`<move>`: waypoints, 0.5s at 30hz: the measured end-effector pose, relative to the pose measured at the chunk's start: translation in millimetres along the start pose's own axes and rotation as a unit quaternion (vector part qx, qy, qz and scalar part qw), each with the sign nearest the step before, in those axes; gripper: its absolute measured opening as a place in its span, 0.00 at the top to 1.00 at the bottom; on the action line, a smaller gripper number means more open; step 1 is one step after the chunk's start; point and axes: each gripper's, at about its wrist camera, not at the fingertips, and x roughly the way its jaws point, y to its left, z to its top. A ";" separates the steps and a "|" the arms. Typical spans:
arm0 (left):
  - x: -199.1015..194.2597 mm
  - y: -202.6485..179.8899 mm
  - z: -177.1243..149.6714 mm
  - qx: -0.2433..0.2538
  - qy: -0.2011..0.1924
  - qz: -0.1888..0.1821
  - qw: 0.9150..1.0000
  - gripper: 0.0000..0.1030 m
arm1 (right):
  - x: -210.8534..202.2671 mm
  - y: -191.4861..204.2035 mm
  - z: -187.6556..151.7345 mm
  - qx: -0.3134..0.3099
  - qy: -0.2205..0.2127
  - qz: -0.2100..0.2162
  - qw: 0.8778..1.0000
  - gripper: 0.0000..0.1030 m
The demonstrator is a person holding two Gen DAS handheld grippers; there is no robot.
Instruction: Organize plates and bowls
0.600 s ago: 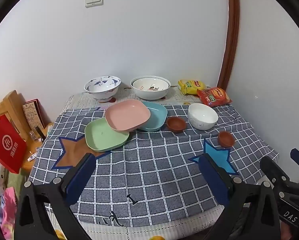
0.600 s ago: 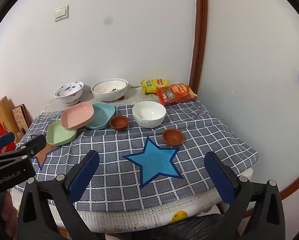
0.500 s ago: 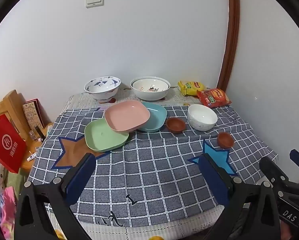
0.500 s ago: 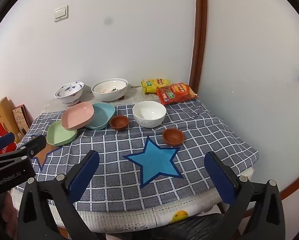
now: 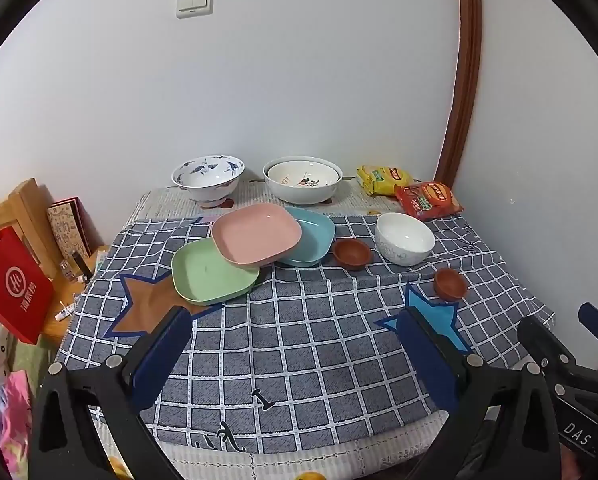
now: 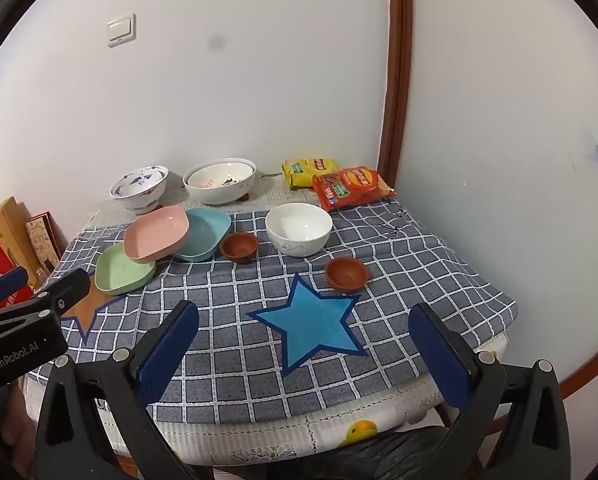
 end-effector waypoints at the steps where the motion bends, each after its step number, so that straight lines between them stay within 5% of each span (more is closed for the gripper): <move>1: 0.2 0.2 0.1 0.000 0.001 0.000 1.000 0.00 | -0.6 -0.2 0.0 0.000 -0.001 -0.001 1.000 0.00; 15: -3.1 1.1 -0.6 0.003 -0.004 -0.001 1.000 0.00 | -2.8 -3.5 0.9 0.004 -0.004 -0.001 1.000 0.00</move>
